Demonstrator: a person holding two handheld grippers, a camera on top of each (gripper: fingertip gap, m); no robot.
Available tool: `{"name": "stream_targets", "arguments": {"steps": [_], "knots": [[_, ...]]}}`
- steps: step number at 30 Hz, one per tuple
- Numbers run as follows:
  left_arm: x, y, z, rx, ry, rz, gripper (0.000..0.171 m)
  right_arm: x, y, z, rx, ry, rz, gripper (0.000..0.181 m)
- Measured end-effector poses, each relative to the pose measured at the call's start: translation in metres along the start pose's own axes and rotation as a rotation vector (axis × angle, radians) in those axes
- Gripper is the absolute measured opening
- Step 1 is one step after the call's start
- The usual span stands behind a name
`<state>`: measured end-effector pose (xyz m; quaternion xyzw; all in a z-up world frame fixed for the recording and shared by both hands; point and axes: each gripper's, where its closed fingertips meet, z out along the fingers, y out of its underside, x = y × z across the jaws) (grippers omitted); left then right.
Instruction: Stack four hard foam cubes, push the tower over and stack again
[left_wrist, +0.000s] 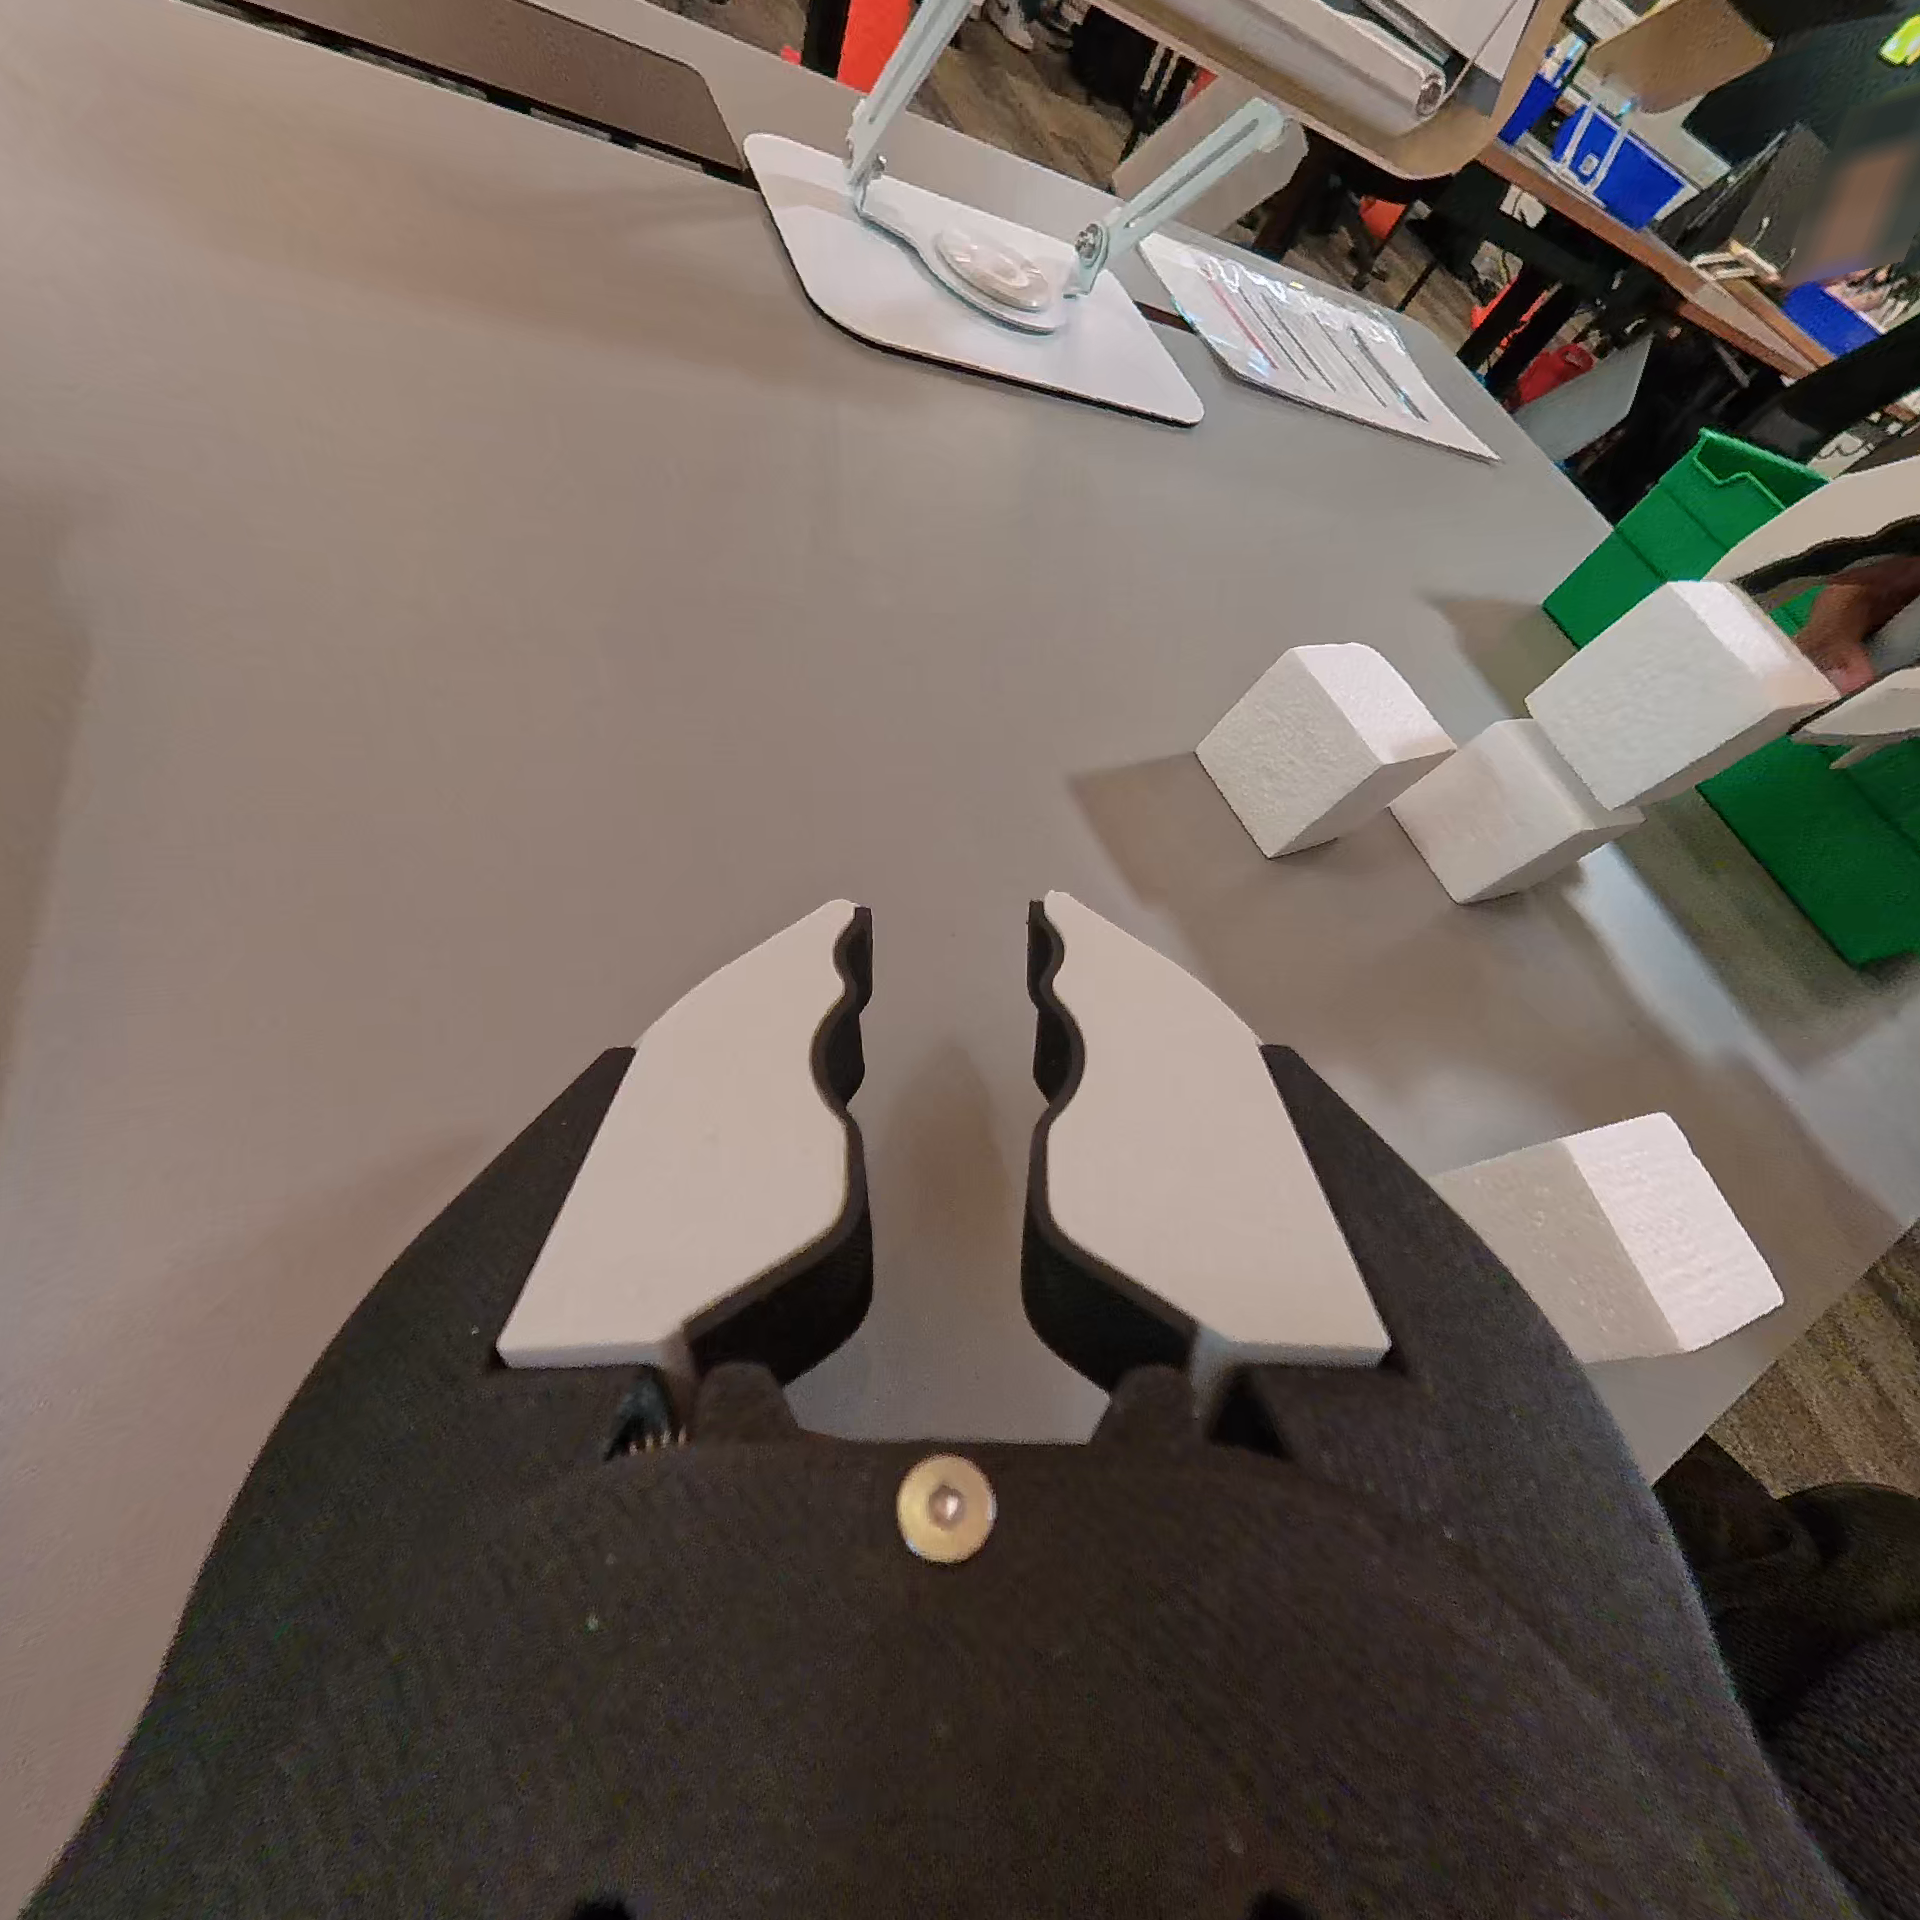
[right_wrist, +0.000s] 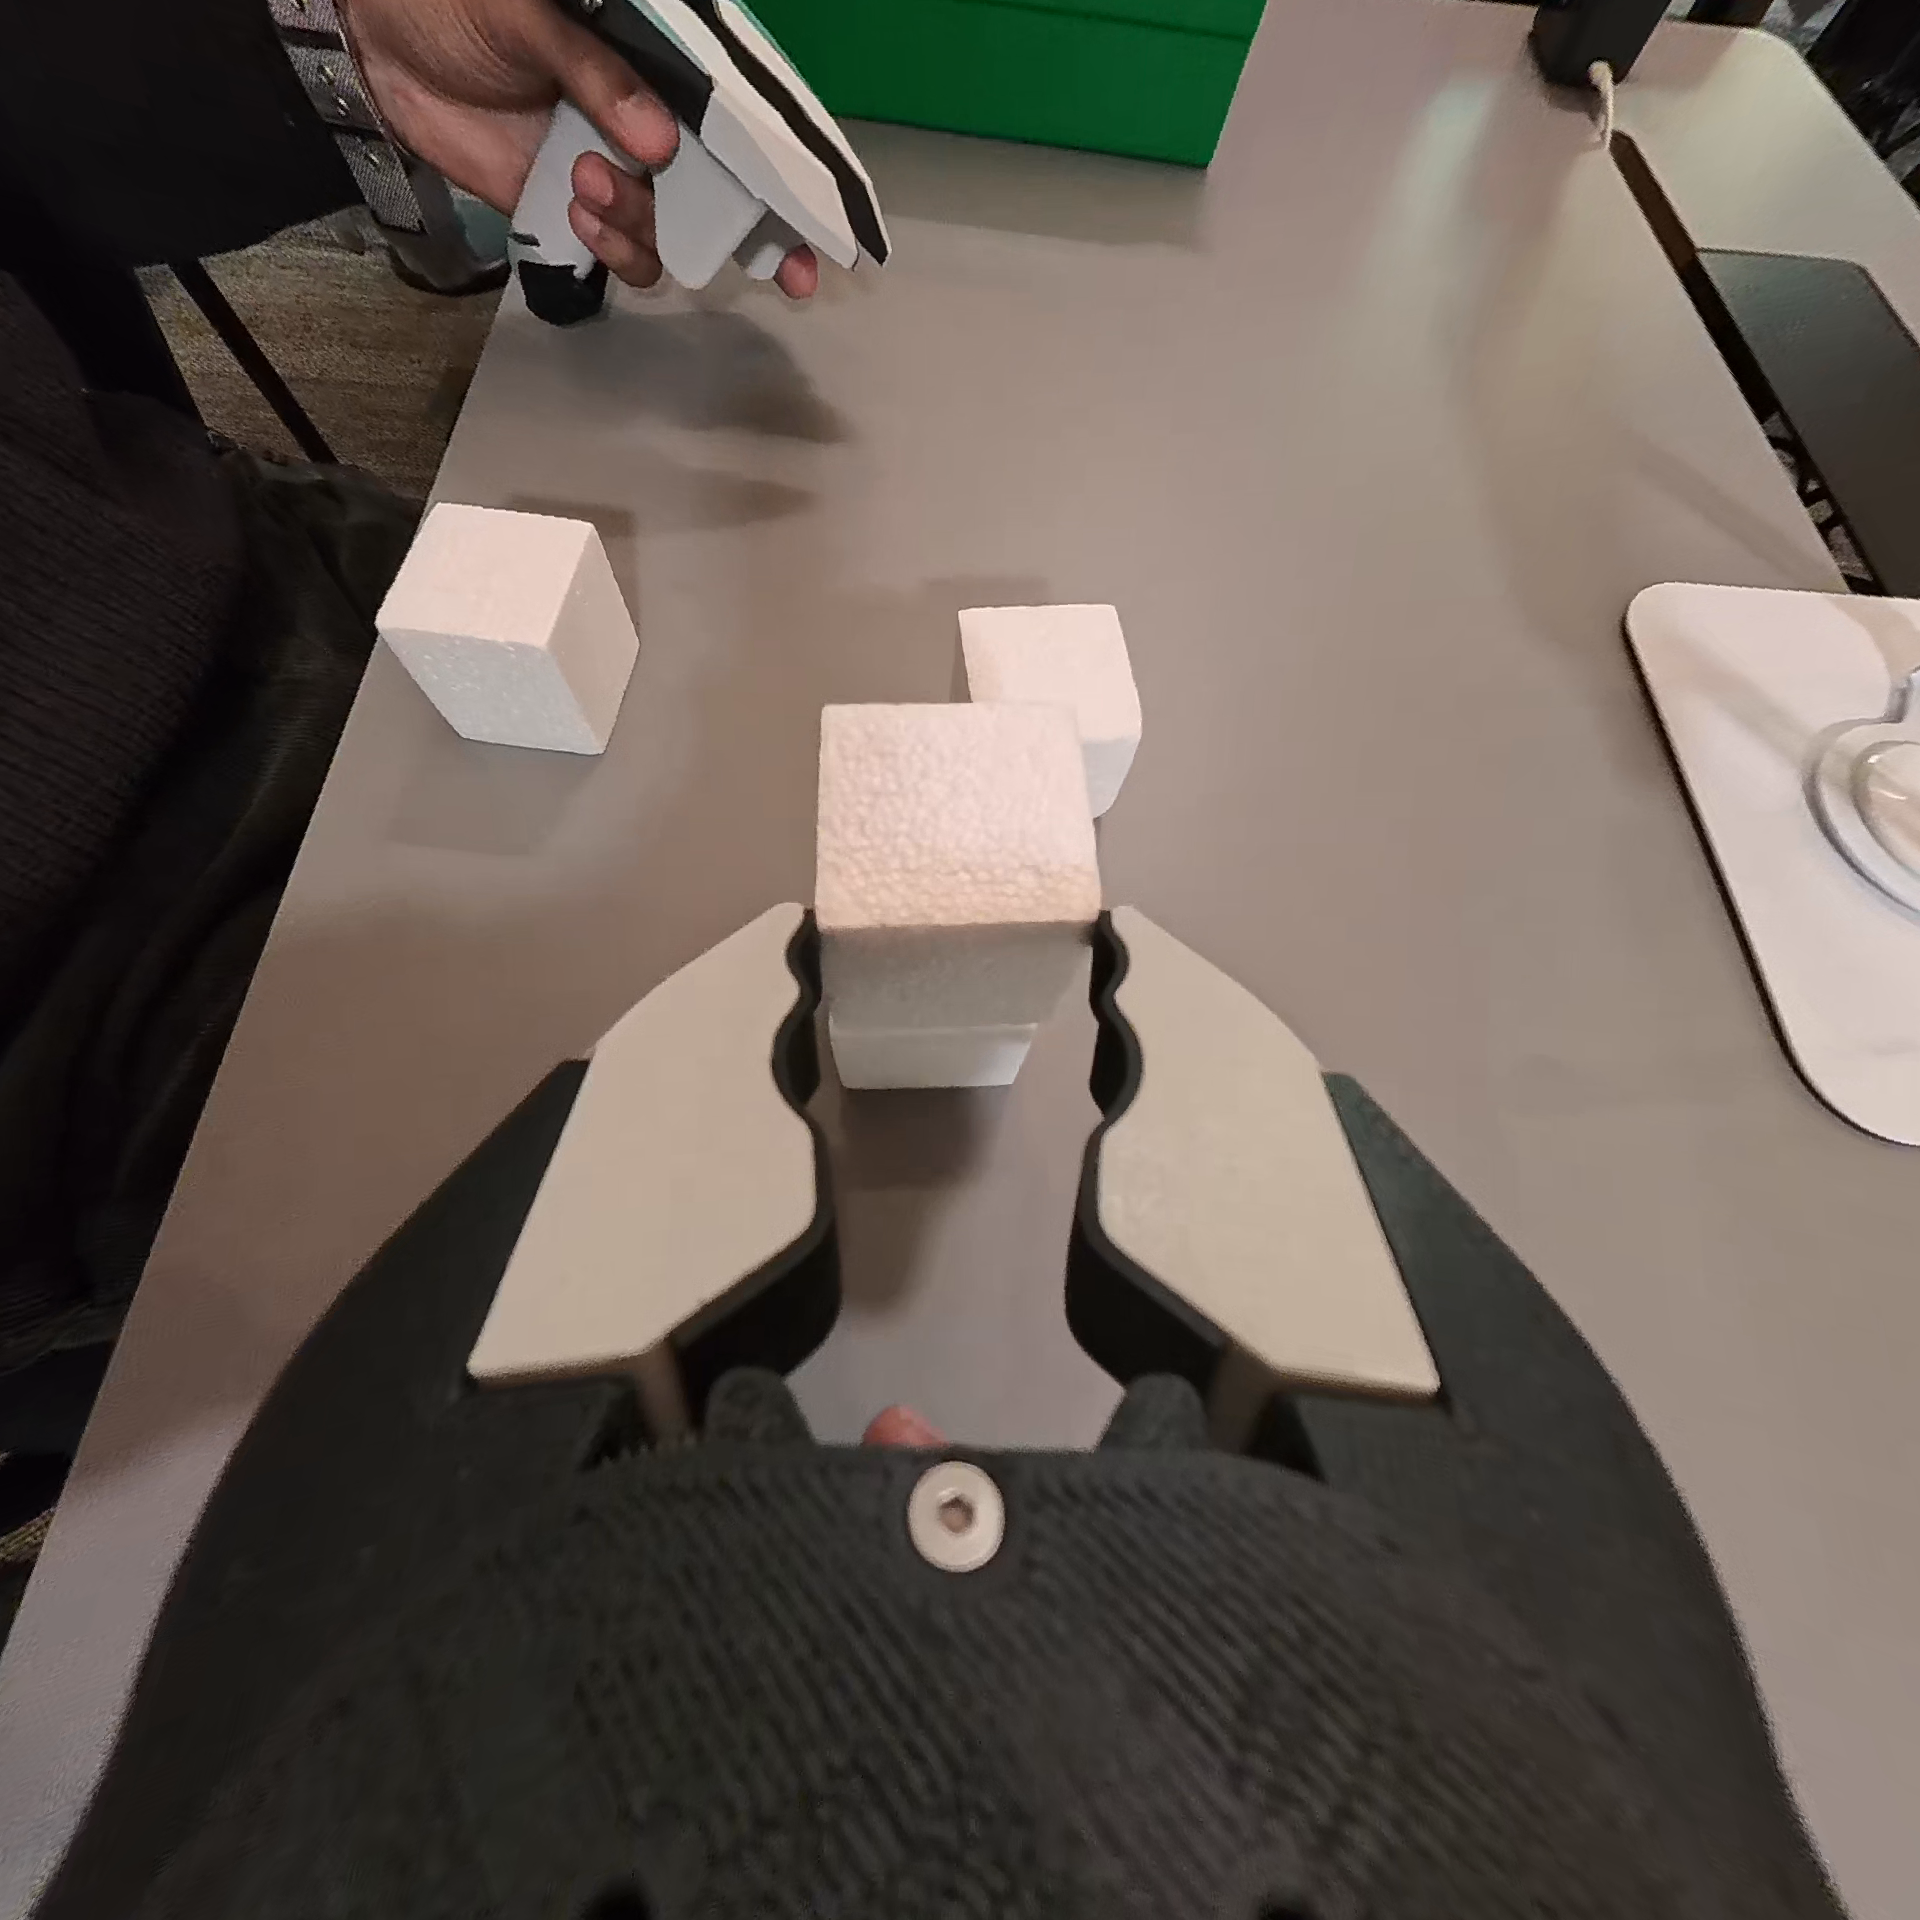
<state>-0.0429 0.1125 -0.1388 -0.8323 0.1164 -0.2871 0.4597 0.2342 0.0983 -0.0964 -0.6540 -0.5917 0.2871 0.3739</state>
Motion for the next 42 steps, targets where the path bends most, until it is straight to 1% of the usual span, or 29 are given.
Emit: {"name": "stream_targets", "arguments": {"steps": [5, 14, 29, 42], "knots": [[0.0008, 0.0017, 0.001, -0.009, 0.0, 0.005, 0.029, -0.0013, 0.0017, 0.0046, -0.007, -0.009, -0.026, 0.051], [0.0003, 0.0026, 0.0012, -0.013, 0.0, 0.002, 0.029, -0.002, 0.0046, 0.0044, -0.025, -0.017, -0.02, 0.051], [0.001, 0.0052, 0.0023, -0.028, 0.0, 0.008, 0.029, -0.0018, 0.0034, 0.0065, -0.012, -0.039, -0.027, 0.051], [0.0021, 0.0055, 0.003, -0.033, 0.003, 0.01, 0.029, 0.0002, 0.0071, 0.0072, -0.017, -0.023, -0.008, 0.051]]}}
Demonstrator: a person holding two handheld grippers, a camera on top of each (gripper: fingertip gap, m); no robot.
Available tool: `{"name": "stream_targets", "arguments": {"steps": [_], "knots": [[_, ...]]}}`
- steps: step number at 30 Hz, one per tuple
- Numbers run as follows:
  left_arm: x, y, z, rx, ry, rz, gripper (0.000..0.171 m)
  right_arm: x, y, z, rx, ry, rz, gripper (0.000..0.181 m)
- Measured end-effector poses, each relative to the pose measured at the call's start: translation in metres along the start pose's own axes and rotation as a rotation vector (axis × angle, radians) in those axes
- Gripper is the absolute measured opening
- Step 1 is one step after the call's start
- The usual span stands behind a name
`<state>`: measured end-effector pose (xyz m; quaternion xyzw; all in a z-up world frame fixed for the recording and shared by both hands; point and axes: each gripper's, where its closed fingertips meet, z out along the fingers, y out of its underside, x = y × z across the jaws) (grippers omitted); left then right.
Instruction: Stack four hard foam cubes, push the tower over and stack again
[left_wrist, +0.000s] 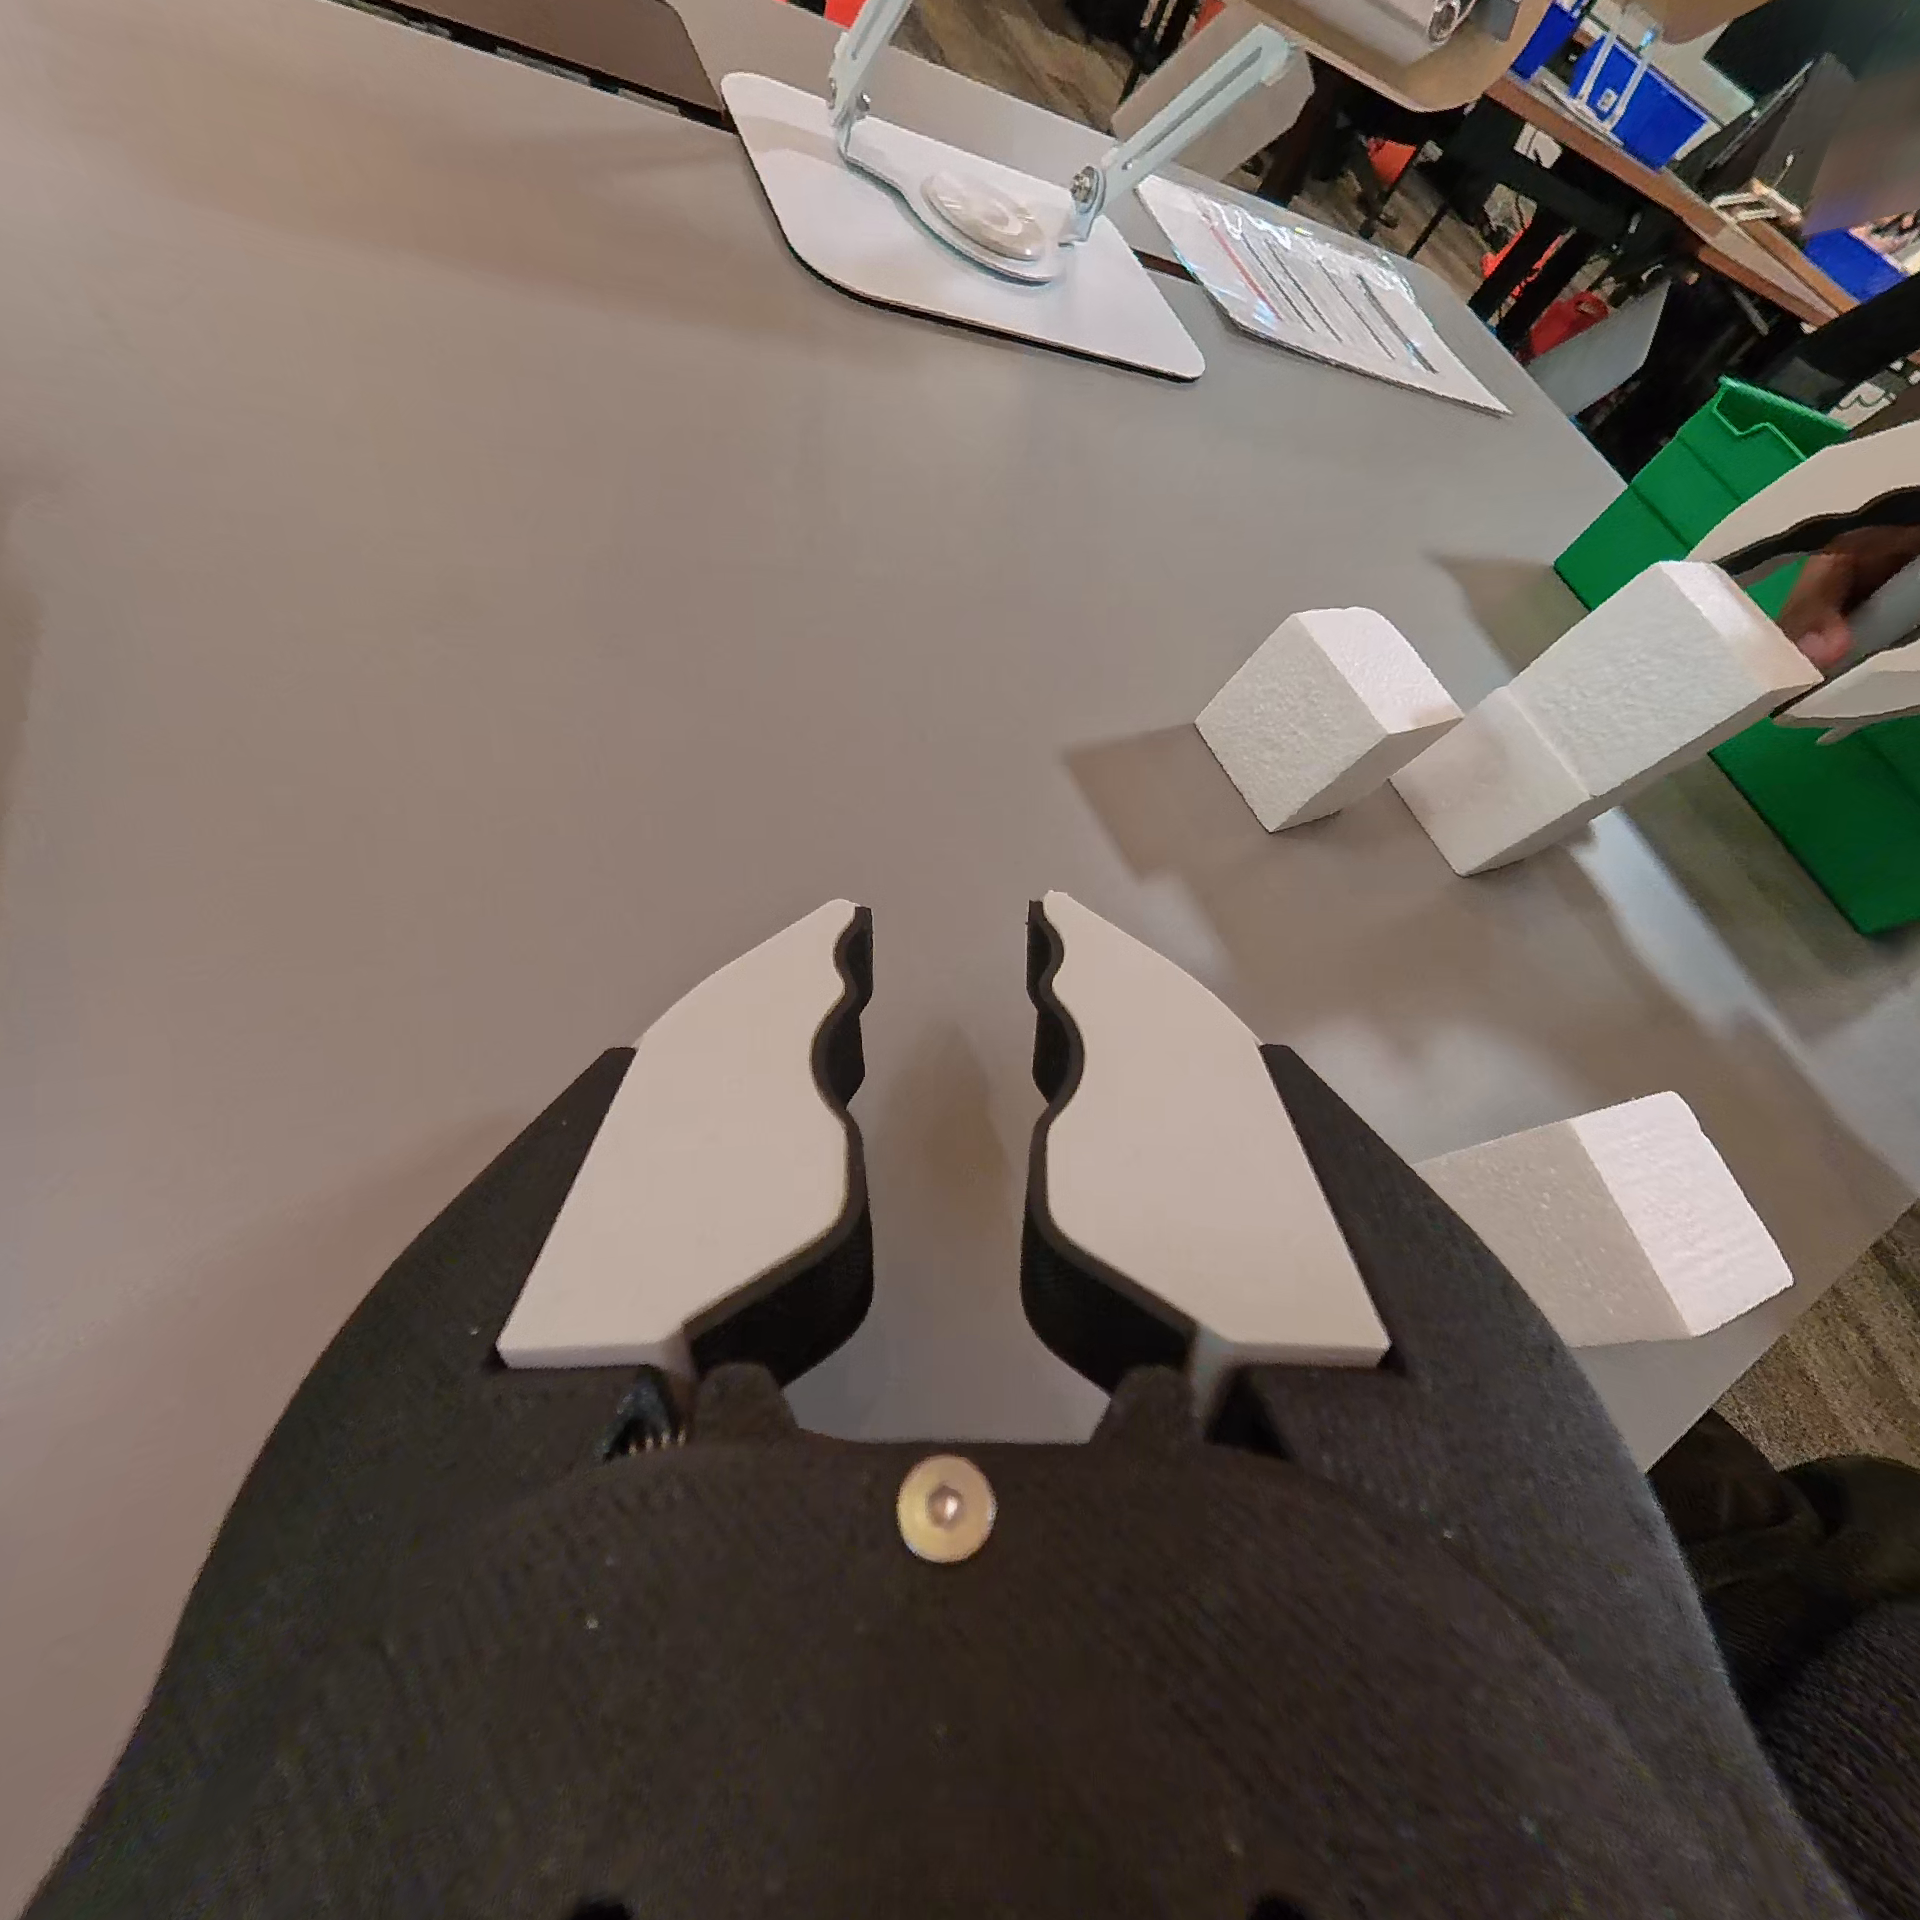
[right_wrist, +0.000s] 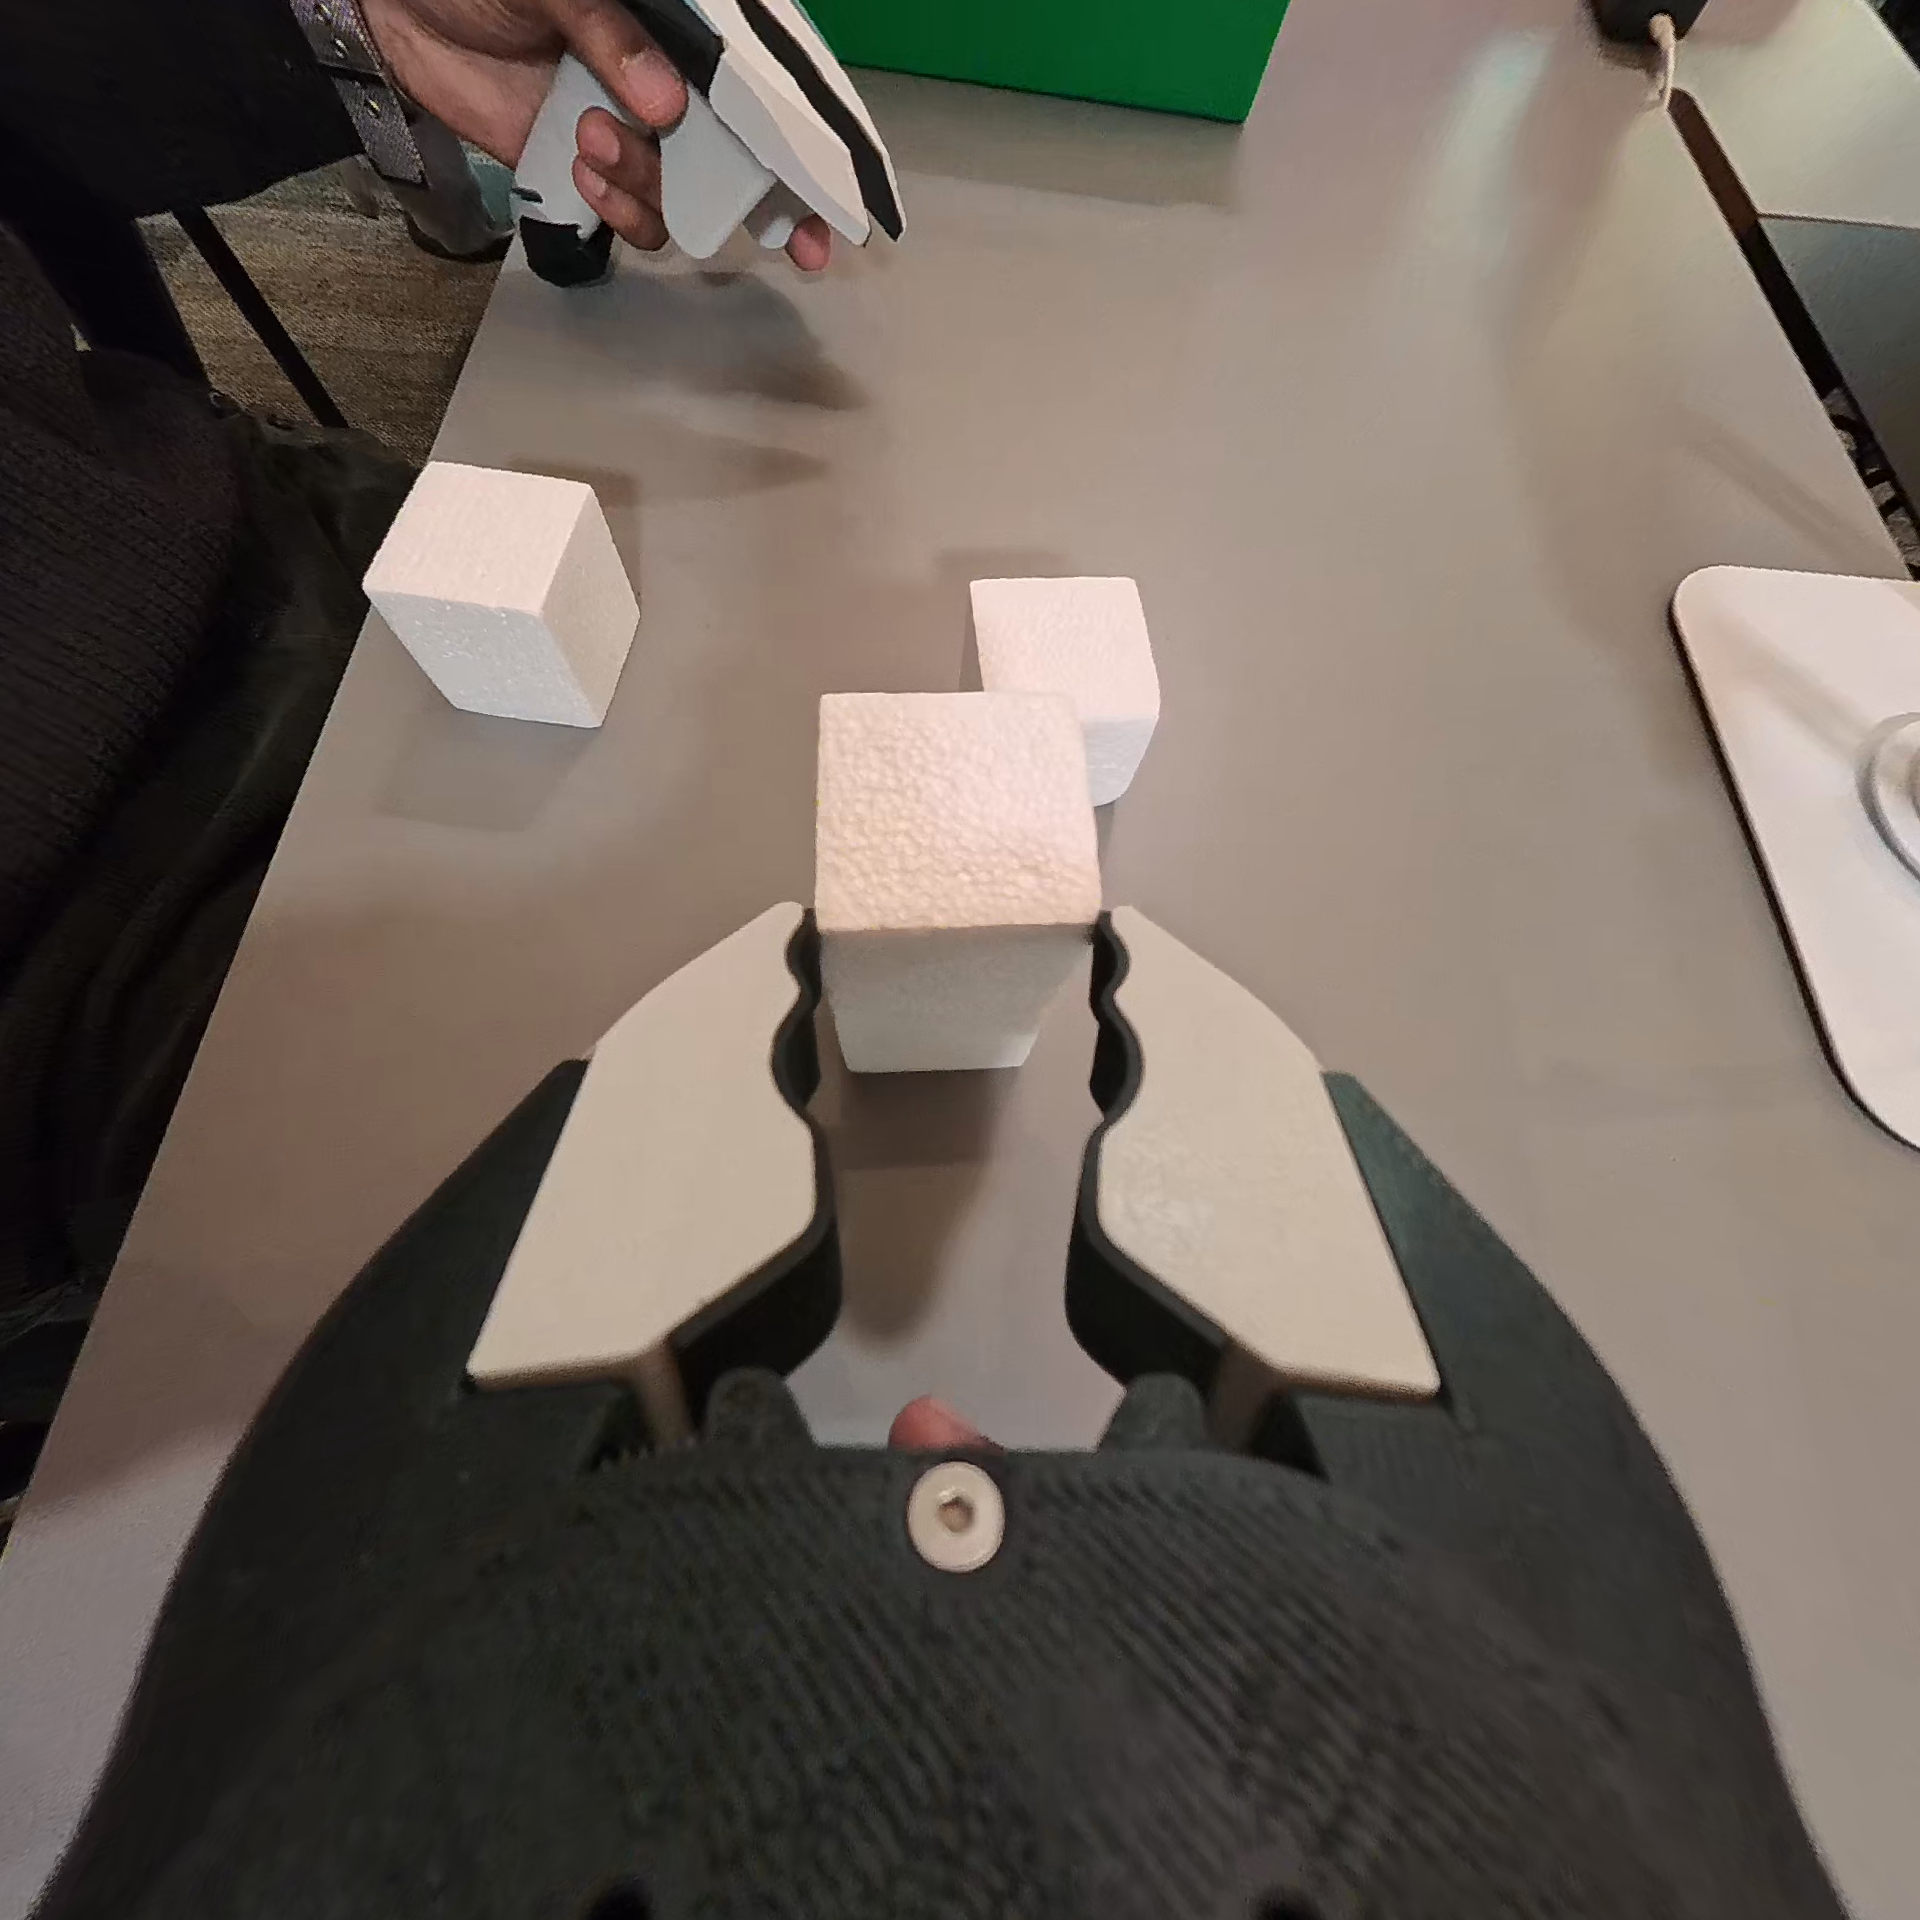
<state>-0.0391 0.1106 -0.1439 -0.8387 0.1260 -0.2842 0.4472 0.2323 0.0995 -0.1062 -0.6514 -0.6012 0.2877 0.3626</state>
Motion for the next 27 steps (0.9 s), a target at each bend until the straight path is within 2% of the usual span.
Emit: {"name": "stream_targets", "arguments": {"steps": [9, 16, 27], "knots": [[0.009, -0.002, 0.01, -0.014, 0.026, 0.019, 0.029, 0.0, -0.001, 0.001, 0.007, 0.068, 0.024, 0.051], [0.017, -0.002, 0.019, -0.03, 0.054, 0.036, 0.029, -0.004, -0.012, -0.004, 0.024, 0.122, -0.038, 0.051], [0.017, 0.001, 0.019, -0.041, 0.044, 0.05, 0.029, -0.004, -0.006, -0.013, 0.049, 0.086, 0.002, 0.051]]}}
